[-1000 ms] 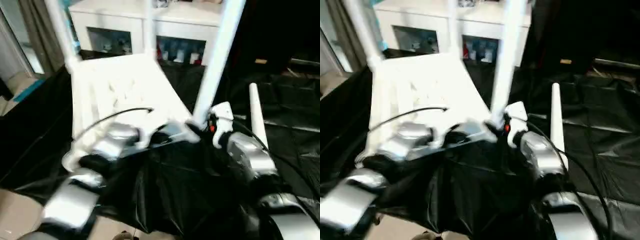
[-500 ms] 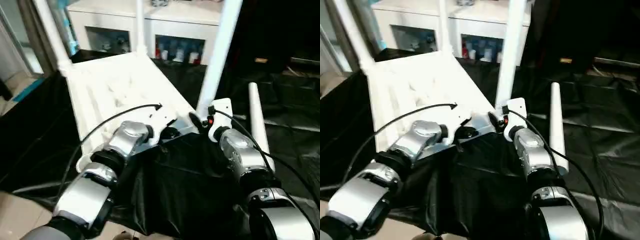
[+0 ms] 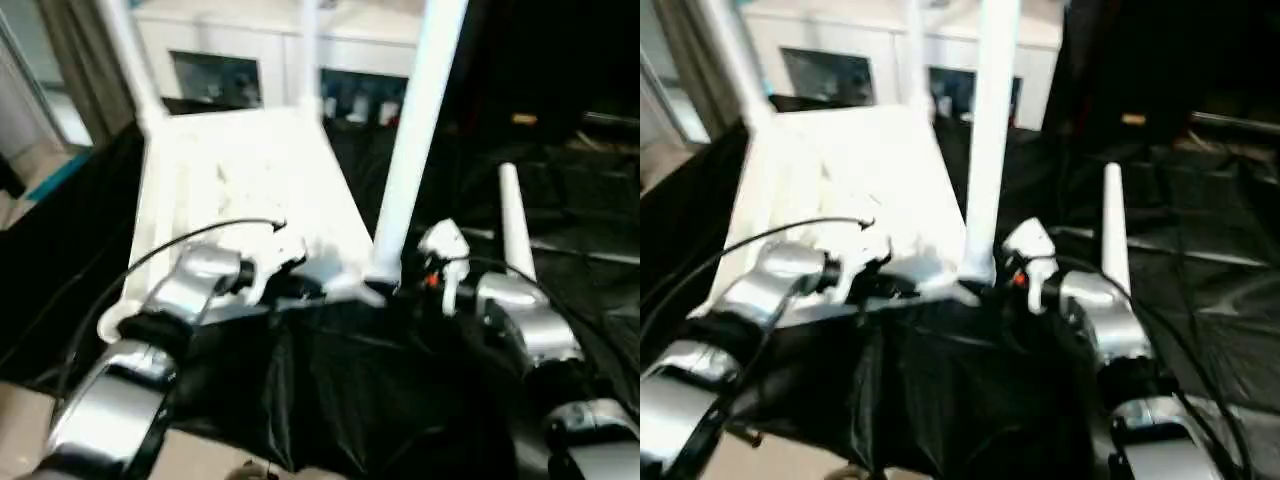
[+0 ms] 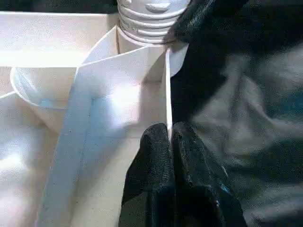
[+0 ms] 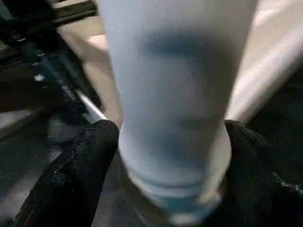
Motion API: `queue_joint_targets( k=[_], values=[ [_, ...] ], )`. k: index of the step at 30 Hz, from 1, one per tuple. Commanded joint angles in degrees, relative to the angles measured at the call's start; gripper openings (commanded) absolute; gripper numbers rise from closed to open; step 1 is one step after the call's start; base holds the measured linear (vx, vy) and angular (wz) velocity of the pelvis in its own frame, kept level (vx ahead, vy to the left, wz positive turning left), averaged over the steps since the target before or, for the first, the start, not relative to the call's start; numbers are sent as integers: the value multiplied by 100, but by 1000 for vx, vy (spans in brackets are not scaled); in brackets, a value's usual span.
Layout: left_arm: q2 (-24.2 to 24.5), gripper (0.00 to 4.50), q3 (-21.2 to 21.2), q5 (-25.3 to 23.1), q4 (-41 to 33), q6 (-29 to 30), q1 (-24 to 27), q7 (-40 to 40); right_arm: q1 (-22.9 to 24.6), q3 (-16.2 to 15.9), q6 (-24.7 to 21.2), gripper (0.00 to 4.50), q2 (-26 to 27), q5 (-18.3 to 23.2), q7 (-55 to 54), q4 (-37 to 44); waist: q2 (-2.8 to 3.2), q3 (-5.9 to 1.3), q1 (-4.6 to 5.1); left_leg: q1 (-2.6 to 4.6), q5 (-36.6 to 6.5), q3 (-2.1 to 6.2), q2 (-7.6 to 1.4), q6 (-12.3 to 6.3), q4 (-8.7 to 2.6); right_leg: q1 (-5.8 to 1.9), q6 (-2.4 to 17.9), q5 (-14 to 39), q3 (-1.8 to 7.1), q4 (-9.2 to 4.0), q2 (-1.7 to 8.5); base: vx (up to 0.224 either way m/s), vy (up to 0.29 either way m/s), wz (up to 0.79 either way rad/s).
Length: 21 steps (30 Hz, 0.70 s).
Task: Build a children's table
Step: Rotate leg to tighten
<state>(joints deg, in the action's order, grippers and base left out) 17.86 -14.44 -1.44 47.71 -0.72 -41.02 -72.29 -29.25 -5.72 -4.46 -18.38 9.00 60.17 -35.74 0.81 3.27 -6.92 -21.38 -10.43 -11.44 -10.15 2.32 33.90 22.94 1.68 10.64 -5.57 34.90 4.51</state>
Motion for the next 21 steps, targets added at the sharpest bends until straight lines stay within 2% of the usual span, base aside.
queue_joint_targets(
  k=[1,6,7,14,16,17,18,19,20,21],
  values=[
    [-75,0,-35,258,-338,27,-54,-304,3,-160,-49,349,-43,55,295,197,3,-395,-1,111,-1152,173,-428,-349,-391,-284,1344,1091,363,-430,539,0,0,0],
    [-46,0,-11,258,-392,41,-21,-335,-2,-180,-66,308,-40,2,385,174,-21,-395,-49,107,-1113,170,-415,-294,-388,-288,1270,1166,373,-431,553,0,0,0],
    [-45,0,-7,262,-410,50,-12,-342,-2,-178,-69,299,-37,5,394,172,-49,-398,-52,105,-1087,169,-416,-300,-388,-293,1261,1155,373,-430,555,0,0,0],
    [-157,0,72,184,-416,73,4,-40,74,-120,-149,277,67,88,192,193,-32,-403,-76,97,-977,171,-407,-335,-376,-289,1227,1103,368,-424,549,0,0,0],
    [-323,0,115,-30,-74,3,-150,648,7,71,-154,277,279,-83,-711,-186,-30,-387,-53,106,-1053,178,-405,-263,-392,-261,1191,1253,370,-453,543,0,0,0],
    [-323,0,115,-30,-74,3,-150,648,7,71,-154,276,279,-83,-711,-186,-33,-384,-45,116,-1125,180,-397,-219,-395,-263,1175,1370,368,-463,550,0,0,0],
    [-504,0,162,-201,244,-8,-327,1364,-70,240,-124,276,474,-239,-1589,-554,-46,-375,-43,110,-1234,187,-377,-164,-398,-288,1095,1661,362,-499,567,0,0,0],
    [-603,0,205,-223,364,23,-403,1641,-93,322,-123,276,572,-253,-1919,-674,-34,-371,-27,107,-1240,187,-376,-141,-400,-260,1053,1763,374,-516,572,0,0,0],
    [-754,0,263,-223,489,92,-498,1956,-118,431,-168,276,720,-249,-2347,-801,-41,-359,10,157,-1383,203,-364,-9,-417,-249,978,2049,367,-557,567,0,0,0],
    [-794,0,277,-219,513,118,-520,2027,-125,460,-186,276,759,-245,-2453,-828,-45,-366,24,148,-1399,213,-366,12,-420,-267,968,2084,362,-548,570,0,0,0]
  ],
)
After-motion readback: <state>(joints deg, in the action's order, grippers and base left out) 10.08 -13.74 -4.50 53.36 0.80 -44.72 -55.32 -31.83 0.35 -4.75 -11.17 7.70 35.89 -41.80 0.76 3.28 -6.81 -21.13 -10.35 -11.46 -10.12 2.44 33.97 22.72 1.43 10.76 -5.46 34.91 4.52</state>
